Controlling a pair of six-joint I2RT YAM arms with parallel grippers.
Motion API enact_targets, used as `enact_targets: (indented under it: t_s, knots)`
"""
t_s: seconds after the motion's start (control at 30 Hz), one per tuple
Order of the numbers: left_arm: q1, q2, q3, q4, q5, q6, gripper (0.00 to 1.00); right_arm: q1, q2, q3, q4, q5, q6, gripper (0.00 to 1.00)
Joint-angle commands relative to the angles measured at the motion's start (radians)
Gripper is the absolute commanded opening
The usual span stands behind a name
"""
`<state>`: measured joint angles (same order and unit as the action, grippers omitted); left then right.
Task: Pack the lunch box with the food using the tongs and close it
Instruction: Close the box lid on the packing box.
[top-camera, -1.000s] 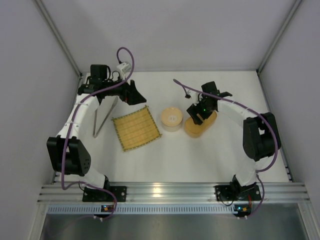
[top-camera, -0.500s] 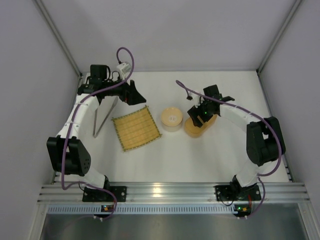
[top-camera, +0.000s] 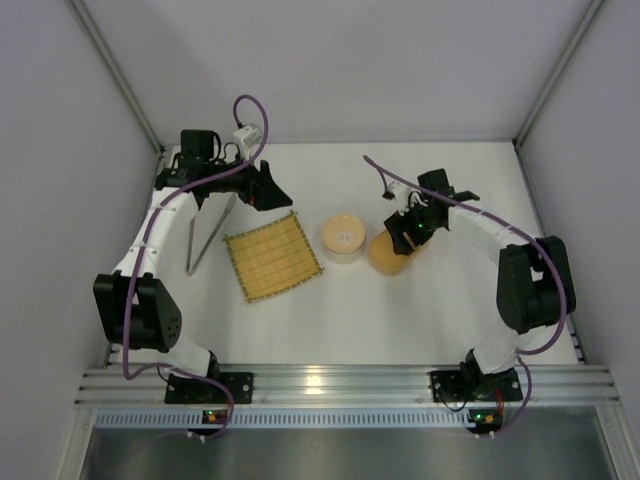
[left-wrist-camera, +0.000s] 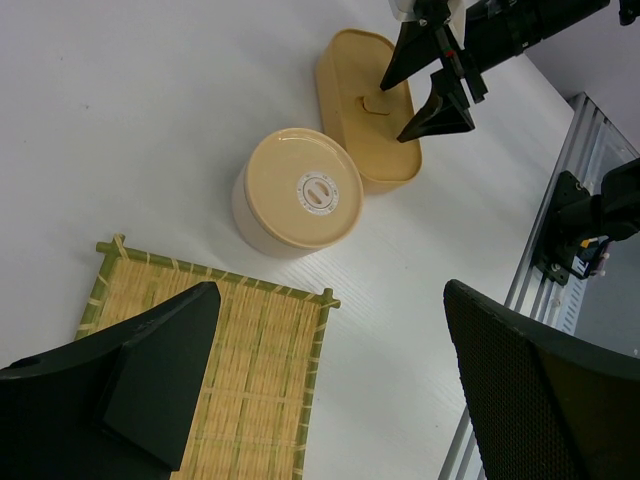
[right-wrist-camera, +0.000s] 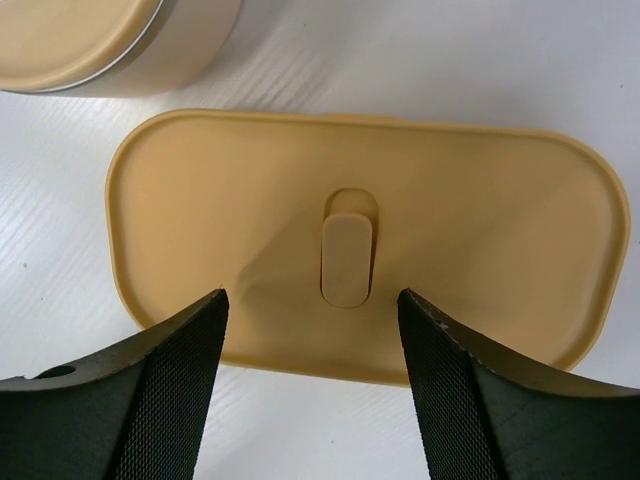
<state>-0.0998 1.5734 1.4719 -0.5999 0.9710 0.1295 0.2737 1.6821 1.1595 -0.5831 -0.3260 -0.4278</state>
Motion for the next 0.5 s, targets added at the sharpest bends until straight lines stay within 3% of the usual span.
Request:
enact_targets:
  t_s: [0.0,0.2,0.47]
  knots:
    - [0.005,-0.033,0.013,0.003,0.021,0.007,0.98,-0.033,0.007,-0.031,-0.173,-0.01,0.0,0.68]
    - [0.005,-0.032,0.011,0.012,0.025,0.002,0.98,-0.06,-0.004,-0.015,-0.172,-0.025,-0.003,0.63]
    - [0.005,-0.033,0.008,0.006,0.018,0.01,0.98,-0.083,0.04,0.026,-0.181,0.007,-0.025,0.49]
